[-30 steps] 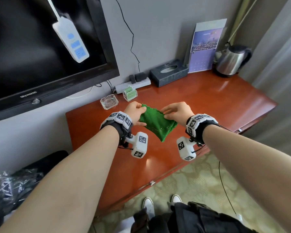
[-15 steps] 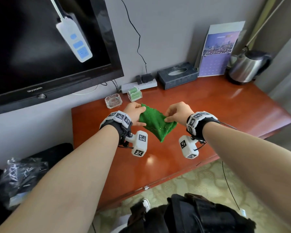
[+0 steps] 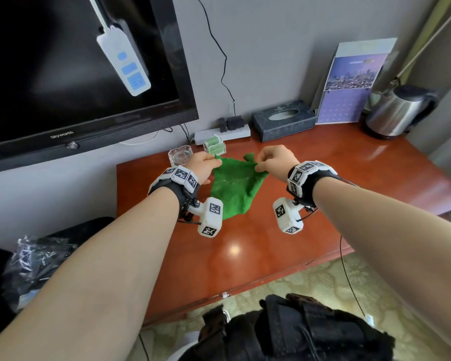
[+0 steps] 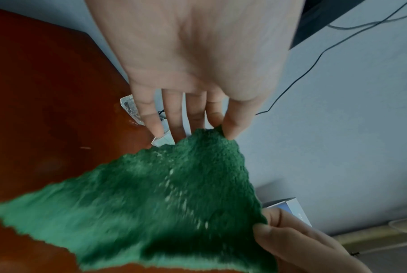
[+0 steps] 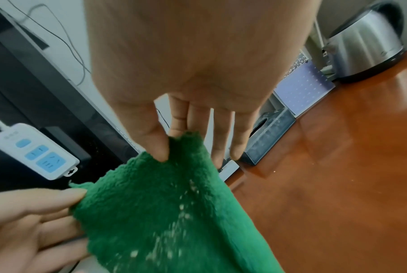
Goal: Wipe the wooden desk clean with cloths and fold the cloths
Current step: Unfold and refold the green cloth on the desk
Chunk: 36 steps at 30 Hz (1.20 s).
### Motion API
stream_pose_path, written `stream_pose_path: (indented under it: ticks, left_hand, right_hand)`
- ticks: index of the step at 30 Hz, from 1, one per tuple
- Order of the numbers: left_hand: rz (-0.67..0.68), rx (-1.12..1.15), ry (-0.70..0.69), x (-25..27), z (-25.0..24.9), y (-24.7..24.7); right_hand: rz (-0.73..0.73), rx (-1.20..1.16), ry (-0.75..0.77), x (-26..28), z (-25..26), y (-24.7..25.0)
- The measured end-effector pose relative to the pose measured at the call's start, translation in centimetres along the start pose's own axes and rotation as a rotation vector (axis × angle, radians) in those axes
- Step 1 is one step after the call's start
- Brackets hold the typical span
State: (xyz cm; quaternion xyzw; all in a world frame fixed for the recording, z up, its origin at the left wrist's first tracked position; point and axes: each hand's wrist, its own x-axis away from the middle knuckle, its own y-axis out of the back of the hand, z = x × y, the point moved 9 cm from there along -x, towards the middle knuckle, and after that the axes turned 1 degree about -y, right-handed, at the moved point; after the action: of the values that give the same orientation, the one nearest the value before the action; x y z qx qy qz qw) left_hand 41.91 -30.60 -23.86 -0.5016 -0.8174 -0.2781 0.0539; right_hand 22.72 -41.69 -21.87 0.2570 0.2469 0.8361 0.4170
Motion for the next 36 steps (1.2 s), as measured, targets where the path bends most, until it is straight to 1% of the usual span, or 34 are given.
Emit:
stream_pose_path:
  ticks: [4, 6, 7, 11, 14, 18, 20, 22, 25, 29, 33, 34, 36]
  left_hand:
    - [0.026, 0.062, -0.004, 0.2, -0.2, 0.8]
    - [0.043, 0.123, 0.004, 0.6, -0.2, 0.7]
    - [0.056, 0.163, 0.012, 0.7, -0.1, 0.5]
    - [0.153, 0.301, 0.099, 1.2, 0.9, -1.0]
    - [0.139, 0.405, 0.164, 1.6, 1.6, -1.3]
    - [0.136, 0.408, 0.208, 2.3, 2.1, -1.7]
    - [0.145, 0.433, 0.244, 2.6, 2.8, -1.9]
    - [0.177, 0.44, 0.278, 2.9, 3.7, -2.3]
    - [0.241, 0.435, 0.341, 3.7, 5.2, -3.4]
    - [0.235, 0.439, 0.43, 5.0, 7.9, -4.3]
    - [0.15, 0.467, 0.482, 5.5, 11.2, -4.5]
    - [0.133, 0.451, 0.492, 5.4, 11.9, -4.5]
    - [0.087, 0.384, 0.505, 4.8, 13.6, -4.1]
  right_hand:
    - [0.089, -0.156, 0.0, -0.1, 1.5, -0.8]
    - [0.165, -0.231, -0.004, -0.1, 2.6, -1.7]
    - [0.202, -0.247, -0.032, 0.0, 2.8, -2.3]
    - [0.321, -0.408, -0.139, 0.0, 3.0, -4.4]
    - [0.352, -0.477, -0.187, -0.6, 2.6, -5.1]
    - [0.32, -0.557, -0.263, -0.9, 2.2, -4.8]
    - [0.325, -0.474, -0.298, -0.8, 1.9, -4.7]
    - [0.366, -0.45, -0.323, -0.6, 1.0, -5.2]
    - [0.409, -0.605, -0.357, 0.6, -0.3, -6.1]
    - [0.545, -0.682, -0.389, 2.2, -1.8, -8.5]
    - [0.527, -0.628, -0.416, 1.6, -3.9, -10.9]
    - [0.504, -0.561, -0.392, 1.0, -4.6, -11.2]
    - [0.474, -0.355, -0.324, -0.2, -5.8, -12.0]
